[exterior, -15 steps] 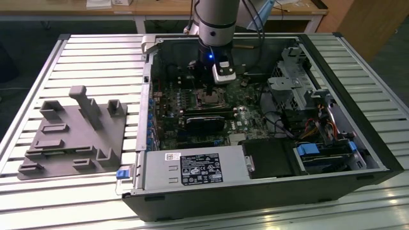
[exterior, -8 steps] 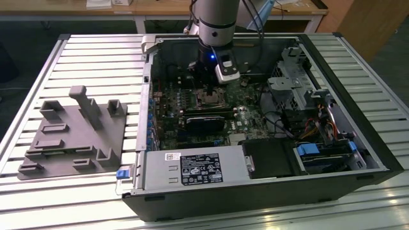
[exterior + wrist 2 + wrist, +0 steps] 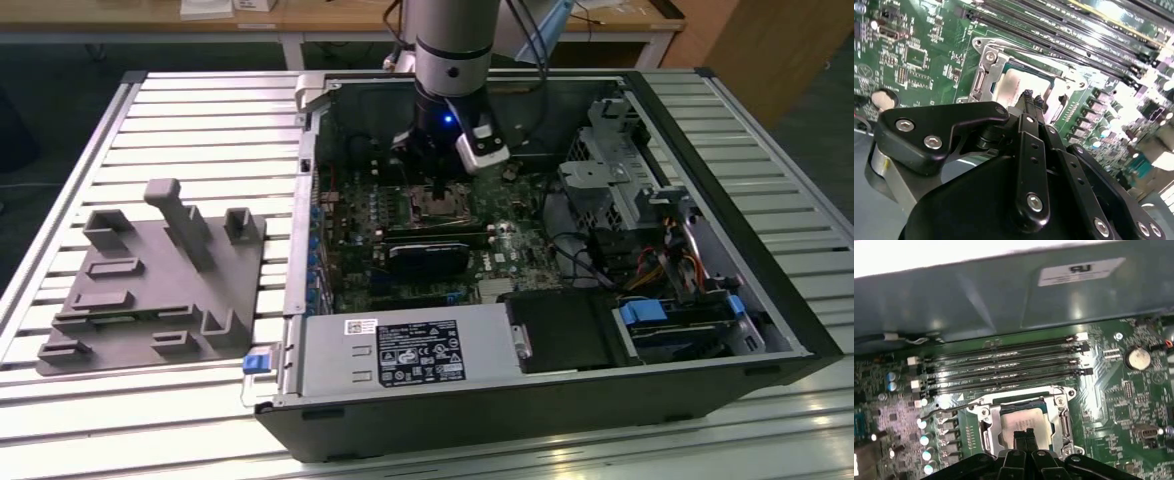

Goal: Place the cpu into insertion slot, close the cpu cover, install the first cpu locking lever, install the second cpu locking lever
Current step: 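Close the cpu cover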

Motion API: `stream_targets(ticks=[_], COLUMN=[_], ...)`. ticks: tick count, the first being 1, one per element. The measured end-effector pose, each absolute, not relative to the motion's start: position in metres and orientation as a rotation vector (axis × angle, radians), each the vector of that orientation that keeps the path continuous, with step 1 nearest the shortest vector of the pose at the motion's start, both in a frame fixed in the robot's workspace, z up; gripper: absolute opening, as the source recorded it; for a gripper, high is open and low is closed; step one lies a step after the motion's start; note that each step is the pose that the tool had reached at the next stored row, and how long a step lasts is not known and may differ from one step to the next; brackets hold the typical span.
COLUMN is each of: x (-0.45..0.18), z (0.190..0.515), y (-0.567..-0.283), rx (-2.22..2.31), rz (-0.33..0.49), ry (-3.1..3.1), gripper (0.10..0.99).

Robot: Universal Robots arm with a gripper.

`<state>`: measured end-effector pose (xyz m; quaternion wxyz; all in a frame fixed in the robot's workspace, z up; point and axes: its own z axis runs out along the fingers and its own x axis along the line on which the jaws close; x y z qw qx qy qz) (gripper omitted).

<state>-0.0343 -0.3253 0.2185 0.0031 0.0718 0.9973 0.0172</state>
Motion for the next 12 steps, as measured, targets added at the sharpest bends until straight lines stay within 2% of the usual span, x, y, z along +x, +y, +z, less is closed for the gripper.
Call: stream_targets(ticks=[12], x=[-0.0346], z=[0.2183], y=[-0.3253], rx=[0.080], rz=[0.052], ry=[3.132], gripper=[0.106])
